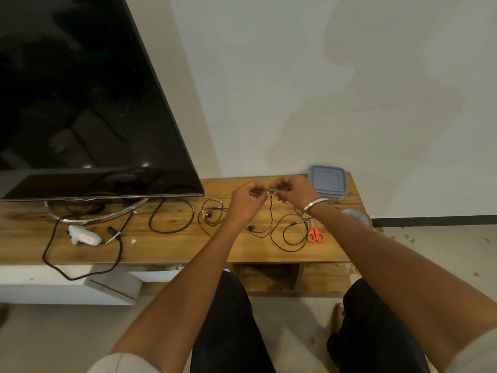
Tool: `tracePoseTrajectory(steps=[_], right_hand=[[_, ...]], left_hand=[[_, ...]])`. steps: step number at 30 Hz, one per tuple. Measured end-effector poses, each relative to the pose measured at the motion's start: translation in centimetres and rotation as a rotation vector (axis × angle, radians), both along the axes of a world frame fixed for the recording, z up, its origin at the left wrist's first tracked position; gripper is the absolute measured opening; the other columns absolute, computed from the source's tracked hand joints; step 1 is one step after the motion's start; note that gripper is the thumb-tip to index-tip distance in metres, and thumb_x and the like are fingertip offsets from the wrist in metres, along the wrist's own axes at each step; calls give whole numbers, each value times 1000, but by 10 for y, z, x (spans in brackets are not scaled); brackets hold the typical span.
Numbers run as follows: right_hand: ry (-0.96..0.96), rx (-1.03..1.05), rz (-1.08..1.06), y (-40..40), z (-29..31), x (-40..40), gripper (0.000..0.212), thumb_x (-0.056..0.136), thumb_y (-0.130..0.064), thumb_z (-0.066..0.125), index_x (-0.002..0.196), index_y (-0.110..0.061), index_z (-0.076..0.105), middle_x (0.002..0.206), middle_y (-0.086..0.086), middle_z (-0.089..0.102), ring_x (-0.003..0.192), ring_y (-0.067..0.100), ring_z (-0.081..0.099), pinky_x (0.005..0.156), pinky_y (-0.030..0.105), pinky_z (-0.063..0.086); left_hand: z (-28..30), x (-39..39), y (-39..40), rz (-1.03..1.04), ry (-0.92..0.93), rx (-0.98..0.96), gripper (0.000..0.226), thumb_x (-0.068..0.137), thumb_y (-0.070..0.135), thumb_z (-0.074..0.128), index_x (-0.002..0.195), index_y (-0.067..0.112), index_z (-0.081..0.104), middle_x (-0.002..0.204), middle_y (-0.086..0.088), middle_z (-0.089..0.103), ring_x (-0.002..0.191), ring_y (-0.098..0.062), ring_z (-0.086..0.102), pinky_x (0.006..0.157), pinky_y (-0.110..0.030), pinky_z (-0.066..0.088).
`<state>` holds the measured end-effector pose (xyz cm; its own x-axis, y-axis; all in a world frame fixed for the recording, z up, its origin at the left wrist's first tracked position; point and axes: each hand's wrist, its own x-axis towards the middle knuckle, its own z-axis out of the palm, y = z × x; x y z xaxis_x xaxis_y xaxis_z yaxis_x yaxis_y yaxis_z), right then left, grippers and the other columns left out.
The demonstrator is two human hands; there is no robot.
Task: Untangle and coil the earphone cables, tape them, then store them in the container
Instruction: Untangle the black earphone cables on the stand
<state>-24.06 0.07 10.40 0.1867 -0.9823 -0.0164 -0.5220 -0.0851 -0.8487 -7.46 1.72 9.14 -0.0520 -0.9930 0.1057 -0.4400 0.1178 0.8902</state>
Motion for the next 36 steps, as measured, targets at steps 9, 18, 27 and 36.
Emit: tracePoseTrajectory(steps=[9, 18, 27, 36], right_hand=[[-155, 47, 3, 3, 5, 0, 19, 90, -2, 58, 107, -3, 64, 85, 2, 65, 78, 17, 64, 70, 20, 57], [2, -69, -57, 0, -4, -1, 16, 88, -11, 63, 102, -16, 68, 104, 4, 65, 95, 15, 58, 85, 27, 47], [44, -101, -26, -1, -7, 3, 13, 85, -18, 67, 92, -28, 70, 76, 0, 55, 70, 13, 48, 67, 29, 41], [23, -93, -28, 2, -7, 6, 12, 85, -12, 66, 93, -19, 71, 69, 4, 53, 63, 15, 45, 62, 31, 40]], left_hand=[[-7, -1, -3, -60, 25, 197, 18, 95, 14, 59, 108, 10, 70, 100, -6, 72, 90, -12, 66, 77, -23, 50], [-5, 1, 5, -138, 192, 298, 11, 94, 13, 61, 97, 21, 68, 93, -1, 72, 84, -12, 68, 72, -26, 56], [-3, -2, 6, -81, 287, 318, 8, 94, 19, 62, 97, 13, 66, 83, -1, 73, 71, -12, 71, 70, -28, 54], [-1, -2, 8, -48, 364, 353, 11, 91, 20, 67, 97, 12, 64, 80, -3, 74, 71, -16, 72, 70, -28, 56]])
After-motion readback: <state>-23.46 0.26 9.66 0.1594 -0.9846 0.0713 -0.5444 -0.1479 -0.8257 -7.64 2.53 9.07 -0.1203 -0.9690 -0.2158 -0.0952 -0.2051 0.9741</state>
